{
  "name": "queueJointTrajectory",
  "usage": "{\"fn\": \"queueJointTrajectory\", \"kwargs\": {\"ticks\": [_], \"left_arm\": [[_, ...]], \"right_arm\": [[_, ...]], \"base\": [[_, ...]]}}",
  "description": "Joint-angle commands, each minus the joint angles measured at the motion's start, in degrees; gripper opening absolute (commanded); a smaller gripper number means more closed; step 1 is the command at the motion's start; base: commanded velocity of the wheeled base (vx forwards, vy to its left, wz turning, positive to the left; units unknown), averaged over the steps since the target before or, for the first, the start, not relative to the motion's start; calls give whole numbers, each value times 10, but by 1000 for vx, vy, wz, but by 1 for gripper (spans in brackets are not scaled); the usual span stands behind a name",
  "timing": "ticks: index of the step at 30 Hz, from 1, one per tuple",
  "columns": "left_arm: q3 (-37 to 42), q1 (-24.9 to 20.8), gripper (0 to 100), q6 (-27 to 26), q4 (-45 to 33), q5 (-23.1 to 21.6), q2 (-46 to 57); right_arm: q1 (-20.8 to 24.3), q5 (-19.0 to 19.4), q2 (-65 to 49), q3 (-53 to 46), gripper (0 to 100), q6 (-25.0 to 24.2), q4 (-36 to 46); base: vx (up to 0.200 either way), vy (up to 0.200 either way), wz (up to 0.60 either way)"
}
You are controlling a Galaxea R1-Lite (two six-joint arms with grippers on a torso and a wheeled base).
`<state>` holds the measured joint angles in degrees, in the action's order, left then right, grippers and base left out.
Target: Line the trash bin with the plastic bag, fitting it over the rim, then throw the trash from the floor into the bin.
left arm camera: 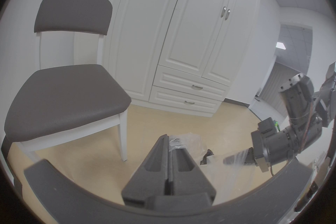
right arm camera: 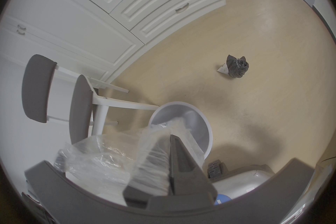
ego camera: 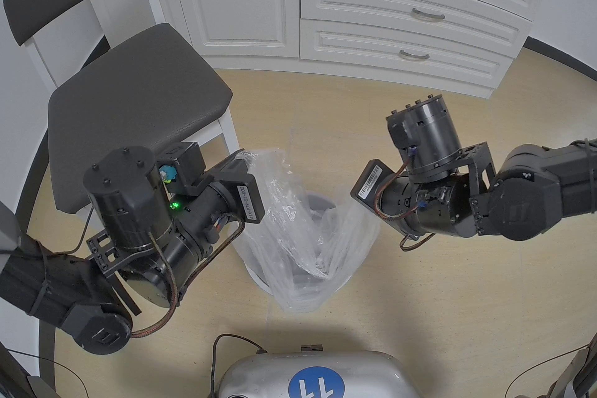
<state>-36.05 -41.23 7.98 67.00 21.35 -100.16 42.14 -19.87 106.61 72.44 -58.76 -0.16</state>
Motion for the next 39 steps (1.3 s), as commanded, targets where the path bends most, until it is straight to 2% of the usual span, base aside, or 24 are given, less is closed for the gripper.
{"fn": "queueJointTrajectory", "kwargs": {"ticks": [1,5,13,18,22,31,36,39], "left_arm": [[-16,21,0,1,0,-1,-42],[-24,27,0,4,0,-2,-68],[-26,22,0,13,0,-2,-75],[-32,6,0,43,4,-8,-123],[-53,11,0,56,8,-10,-166],[-97,65,0,69,-1,-28,-231],[-93,97,0,69,-27,-84,-236],[-100,114,0,67,-29,-95,-244]], "right_arm": [[-14,1,41,2,0,-1,-18],[-33,3,53,2,0,0,-27],[-44,11,49,-2,0,13,-20],[-57,11,59,-5,0,23,-21],[-57,11,64,-5,0,23,-21],[-71,11,101,1,0,22,-27],[-73,11,118,-4,0,22,-45],[-73,8,133,-5,0,19,-68]], "base": [[0,0,0],[0,0,0],[0,0,0],[0,0,0],[0,0,0],[0,0,0],[0,0,0],[0,0,0]]}}
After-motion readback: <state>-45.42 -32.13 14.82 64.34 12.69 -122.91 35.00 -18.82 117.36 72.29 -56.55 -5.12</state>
